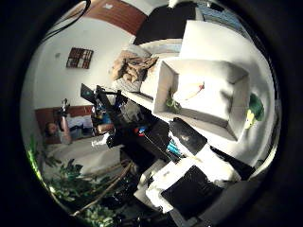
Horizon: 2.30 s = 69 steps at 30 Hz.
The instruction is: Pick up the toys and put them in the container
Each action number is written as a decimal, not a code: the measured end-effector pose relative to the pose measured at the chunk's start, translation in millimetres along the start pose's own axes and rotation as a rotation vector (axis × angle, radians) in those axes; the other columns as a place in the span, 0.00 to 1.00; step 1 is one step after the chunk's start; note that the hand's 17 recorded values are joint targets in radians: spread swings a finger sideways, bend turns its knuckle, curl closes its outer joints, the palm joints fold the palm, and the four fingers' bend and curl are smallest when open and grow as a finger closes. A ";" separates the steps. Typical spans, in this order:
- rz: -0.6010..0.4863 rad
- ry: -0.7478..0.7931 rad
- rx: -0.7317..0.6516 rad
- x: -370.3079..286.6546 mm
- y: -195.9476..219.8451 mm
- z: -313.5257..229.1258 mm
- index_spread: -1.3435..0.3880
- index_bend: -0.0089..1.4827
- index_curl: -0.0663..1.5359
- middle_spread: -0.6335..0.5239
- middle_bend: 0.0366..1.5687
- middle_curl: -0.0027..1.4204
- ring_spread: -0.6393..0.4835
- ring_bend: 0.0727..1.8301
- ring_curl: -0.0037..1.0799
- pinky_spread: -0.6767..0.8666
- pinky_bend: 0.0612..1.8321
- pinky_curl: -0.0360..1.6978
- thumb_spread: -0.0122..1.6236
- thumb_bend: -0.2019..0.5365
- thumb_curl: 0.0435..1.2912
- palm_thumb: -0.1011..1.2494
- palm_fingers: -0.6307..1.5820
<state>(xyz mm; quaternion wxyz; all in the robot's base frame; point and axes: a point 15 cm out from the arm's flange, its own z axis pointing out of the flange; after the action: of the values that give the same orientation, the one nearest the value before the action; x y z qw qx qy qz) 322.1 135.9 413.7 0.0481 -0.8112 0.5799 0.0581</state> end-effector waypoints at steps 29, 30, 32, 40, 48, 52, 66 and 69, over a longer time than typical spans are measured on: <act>0.399 -0.008 -0.102 243.7 -19.2 107.1 0.57 0.11 0.21 0.55 0.11 0.24 0.74 0.16 0.22 0.78 0.26 0.19 0.71 0.25 0.29 0.61 0.39; 0.403 -0.012 -0.111 245.7 -19.3 112.3 0.57 0.11 0.21 0.55 0.11 0.24 0.74 0.16 0.22 0.78 0.26 0.19 0.71 0.25 0.29 0.61 0.39; 0.409 -0.018 -0.125 249.1 -19.3 120.1 0.57 0.11 0.21 0.55 0.11 0.24 0.74 0.16 0.22 0.78 0.26 0.18 0.71 0.25 0.29 0.61 0.39; 0.442 -0.027 -0.143 270.7 -23.7 152.4 0.58 0.11 0.21 0.55 0.11 0.24 0.73 0.16 0.22 0.78 0.27 0.18 0.71 0.25 0.29 0.62 0.39; 0.480 -0.046 -0.183 279.3 1.7 205.0 0.58 0.11 0.21 0.55 0.11 0.24 0.73 0.16 0.21 0.77 0.27 0.17 0.71 0.25 0.28 0.62 0.38; 0.481 -0.057 -0.211 274.2 15.9 228.8 0.58 0.11 0.21 0.55 0.11 0.24 0.73 0.16 0.21 0.77 0.27 0.17 0.71 0.25 0.28 0.62 0.38; 0.468 -0.037 -0.178 267.9 15.9 231.6 0.50 0.42 0.40 0.29 0.56 0.51 0.32 0.64 0.51 0.26 0.63 0.29 0.69 0.27 0.31 0.72 0.82; 0.462 -0.016 -0.125 267.8 10.2 209.1 0.51 0.59 0.51 0.28 0.67 0.62 0.32 0.71 0.60 0.28 0.72 0.36 0.69 0.28 0.34 0.78 0.77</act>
<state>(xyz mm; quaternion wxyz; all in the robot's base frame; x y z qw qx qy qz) 390.2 -87.4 166.7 -0.0122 -0.6579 0.7449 0.1099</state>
